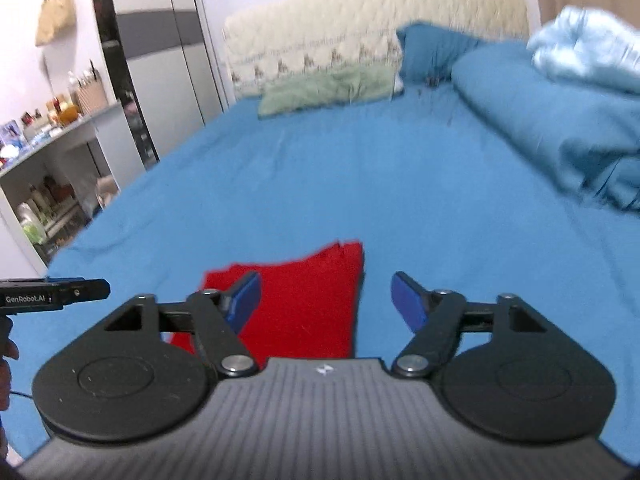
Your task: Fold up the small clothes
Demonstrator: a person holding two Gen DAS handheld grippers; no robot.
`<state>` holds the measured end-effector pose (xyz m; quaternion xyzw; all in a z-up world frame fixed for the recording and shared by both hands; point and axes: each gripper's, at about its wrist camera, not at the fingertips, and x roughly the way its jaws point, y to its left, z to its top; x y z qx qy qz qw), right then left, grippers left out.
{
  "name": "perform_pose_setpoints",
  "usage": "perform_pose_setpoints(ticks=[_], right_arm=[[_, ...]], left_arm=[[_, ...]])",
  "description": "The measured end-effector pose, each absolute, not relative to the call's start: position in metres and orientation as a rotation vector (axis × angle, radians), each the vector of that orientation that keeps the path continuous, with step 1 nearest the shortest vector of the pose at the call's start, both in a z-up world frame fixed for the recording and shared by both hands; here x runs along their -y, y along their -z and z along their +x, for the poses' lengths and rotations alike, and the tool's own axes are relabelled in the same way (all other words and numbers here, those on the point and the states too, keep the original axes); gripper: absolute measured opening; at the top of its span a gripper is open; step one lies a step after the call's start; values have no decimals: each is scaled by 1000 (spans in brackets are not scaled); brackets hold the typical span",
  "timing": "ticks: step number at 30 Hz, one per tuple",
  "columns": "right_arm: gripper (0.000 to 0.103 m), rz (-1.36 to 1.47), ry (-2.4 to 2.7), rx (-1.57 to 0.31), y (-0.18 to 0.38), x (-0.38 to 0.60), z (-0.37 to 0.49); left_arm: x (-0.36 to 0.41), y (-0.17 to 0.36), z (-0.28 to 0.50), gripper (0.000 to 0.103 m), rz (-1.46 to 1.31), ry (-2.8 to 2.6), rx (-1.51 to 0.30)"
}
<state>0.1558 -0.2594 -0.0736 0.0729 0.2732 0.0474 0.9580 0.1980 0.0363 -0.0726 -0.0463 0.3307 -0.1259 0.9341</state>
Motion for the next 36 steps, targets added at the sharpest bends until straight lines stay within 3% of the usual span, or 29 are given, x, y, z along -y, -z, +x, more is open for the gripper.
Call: perform_pose_setpoints(ticks=[1, 4, 9, 16, 36], right_arm=[[103, 145, -93, -543, 59, 258, 143], [103, 119, -74, -509, 17, 254, 97], [103, 56, -31, -548, -22, 242, 26], [103, -1, 27, -635, -17, 222, -53], [103, -14, 74, -743, 35, 204, -111]], left_arm=[[-36, 56, 185, 79, -83, 258, -661], [-34, 10, 141, 102, -67, 248, -618], [-32, -29, 62, 103, -44, 195, -590], [-30, -31, -22, 103, 5, 115, -595], [-9, 18, -81, 103, 62, 84, -689]])
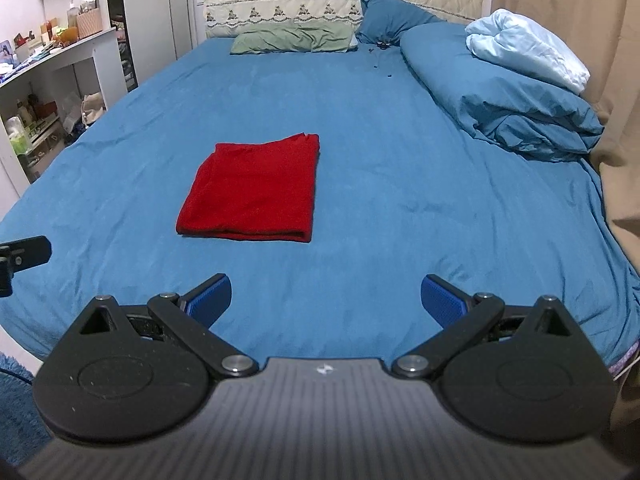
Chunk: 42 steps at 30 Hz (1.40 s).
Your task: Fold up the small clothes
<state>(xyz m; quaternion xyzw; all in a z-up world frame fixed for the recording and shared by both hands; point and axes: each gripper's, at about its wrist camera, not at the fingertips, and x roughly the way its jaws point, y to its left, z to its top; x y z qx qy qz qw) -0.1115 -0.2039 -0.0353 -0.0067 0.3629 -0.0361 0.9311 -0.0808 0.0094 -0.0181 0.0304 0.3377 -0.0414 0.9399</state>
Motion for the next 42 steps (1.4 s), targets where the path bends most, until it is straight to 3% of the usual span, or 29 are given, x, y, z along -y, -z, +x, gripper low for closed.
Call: perform_pose_setpoints(ticks=[42], right_arm=[[103, -4, 85, -735, 31, 214, -117]], left_arm=[[-12, 13, -86, 103, 62, 113, -669]])
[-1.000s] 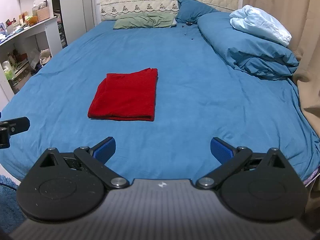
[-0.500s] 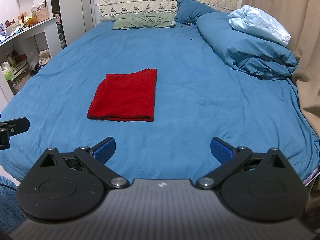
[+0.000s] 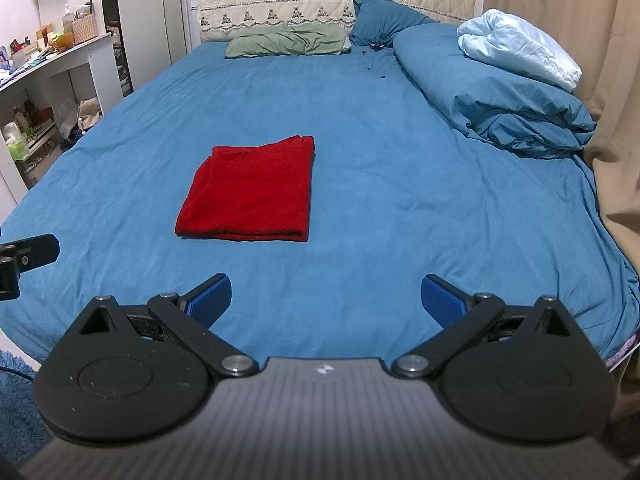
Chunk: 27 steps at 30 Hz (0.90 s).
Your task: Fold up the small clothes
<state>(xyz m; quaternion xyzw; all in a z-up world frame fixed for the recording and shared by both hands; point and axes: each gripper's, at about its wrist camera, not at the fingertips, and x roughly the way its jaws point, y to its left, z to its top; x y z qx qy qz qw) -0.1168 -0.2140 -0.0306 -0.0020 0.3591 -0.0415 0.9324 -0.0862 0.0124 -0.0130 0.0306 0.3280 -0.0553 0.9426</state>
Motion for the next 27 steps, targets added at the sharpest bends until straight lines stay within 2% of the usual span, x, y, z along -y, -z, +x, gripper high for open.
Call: perform_pose_setpoints(ticks=[27], right_arm=[[103, -3, 85, -729, 30, 211, -120]], left_arm=[[-13, 13, -93, 103, 93, 116, -631]])
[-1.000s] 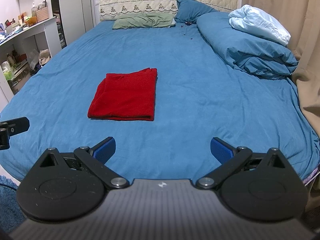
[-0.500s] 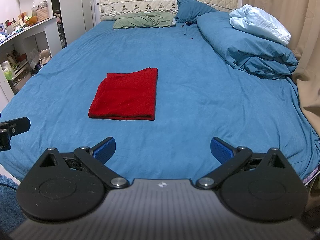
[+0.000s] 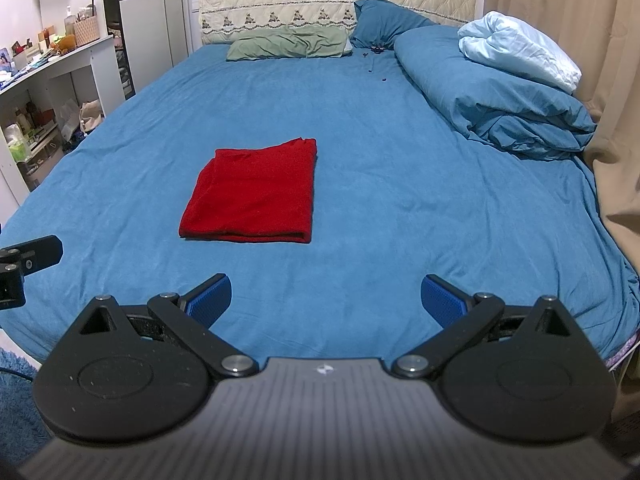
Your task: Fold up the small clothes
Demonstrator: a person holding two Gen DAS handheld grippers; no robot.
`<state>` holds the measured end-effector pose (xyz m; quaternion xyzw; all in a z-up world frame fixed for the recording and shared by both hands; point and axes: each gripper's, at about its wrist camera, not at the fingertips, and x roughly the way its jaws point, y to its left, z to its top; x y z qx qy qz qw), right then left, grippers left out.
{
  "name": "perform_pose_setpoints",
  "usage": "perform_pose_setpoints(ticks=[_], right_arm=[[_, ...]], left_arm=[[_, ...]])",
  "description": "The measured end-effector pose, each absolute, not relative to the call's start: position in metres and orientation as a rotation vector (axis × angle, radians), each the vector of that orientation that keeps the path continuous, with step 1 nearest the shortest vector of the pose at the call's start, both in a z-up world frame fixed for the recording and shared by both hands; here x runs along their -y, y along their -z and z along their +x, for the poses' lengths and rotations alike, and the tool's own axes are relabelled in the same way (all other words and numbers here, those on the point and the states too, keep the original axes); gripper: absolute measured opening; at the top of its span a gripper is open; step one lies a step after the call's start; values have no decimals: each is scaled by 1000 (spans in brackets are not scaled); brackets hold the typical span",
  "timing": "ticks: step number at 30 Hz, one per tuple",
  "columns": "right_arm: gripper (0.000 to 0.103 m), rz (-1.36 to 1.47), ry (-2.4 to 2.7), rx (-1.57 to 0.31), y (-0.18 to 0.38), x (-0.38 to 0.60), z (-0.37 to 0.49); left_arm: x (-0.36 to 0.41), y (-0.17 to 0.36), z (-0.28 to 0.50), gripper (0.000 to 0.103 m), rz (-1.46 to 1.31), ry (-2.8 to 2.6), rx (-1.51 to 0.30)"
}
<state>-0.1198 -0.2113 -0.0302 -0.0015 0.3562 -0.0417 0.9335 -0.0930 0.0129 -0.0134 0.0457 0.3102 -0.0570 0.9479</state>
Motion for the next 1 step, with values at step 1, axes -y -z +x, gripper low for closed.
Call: perform_pose_setpoints(ticks=[1], right_arm=[[103, -3, 86, -729, 30, 211, -120]], left_arm=[[-13, 13, -94, 103, 93, 118, -629]])
